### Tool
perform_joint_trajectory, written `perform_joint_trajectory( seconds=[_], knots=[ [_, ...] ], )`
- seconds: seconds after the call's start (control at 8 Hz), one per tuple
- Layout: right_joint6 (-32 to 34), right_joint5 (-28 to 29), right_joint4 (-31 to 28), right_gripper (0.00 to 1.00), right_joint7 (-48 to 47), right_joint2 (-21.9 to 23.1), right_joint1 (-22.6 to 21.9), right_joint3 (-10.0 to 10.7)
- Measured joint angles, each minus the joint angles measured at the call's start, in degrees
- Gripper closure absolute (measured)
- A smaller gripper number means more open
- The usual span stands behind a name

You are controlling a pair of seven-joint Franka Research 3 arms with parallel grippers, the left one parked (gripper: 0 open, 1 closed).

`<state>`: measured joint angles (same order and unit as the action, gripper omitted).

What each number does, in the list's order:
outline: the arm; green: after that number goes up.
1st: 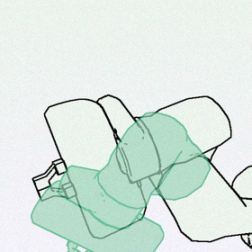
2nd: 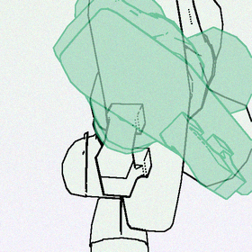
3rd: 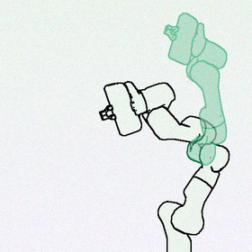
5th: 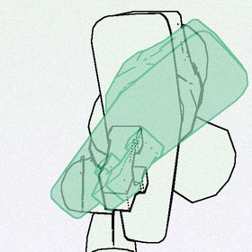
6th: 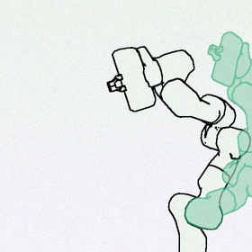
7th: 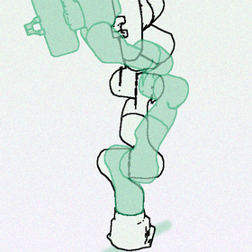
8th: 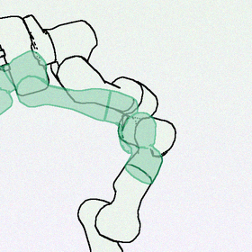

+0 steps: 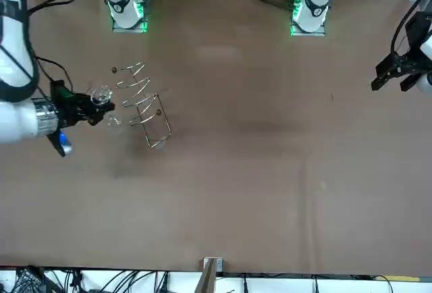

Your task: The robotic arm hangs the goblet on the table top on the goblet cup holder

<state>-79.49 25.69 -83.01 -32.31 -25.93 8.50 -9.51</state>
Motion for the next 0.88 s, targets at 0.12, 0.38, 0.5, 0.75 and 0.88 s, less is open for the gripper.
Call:
perform_joint_trajectory(
  seconds=[0.12,0.38,0.5,0.75,0.88],
  knots=[
    [-0.54,0.0,0.02,0.89,-0.97,-0.25,-0.74,0.0],
    [-2.28,0.0,0.23,0.89,-1.94,-0.51,-1.27,0.01],
    [-3.26,0.01,0.4,0.89,-2.77,-0.66,-1.61,0.01],
    [-3.89,0.01,1.09,0.89,-3.87,-0.83,-2.48,0.0],
    [-3.98,0.01,1.57,0.89,-4.15,-0.87,-2.64,0.0]
  ],
)
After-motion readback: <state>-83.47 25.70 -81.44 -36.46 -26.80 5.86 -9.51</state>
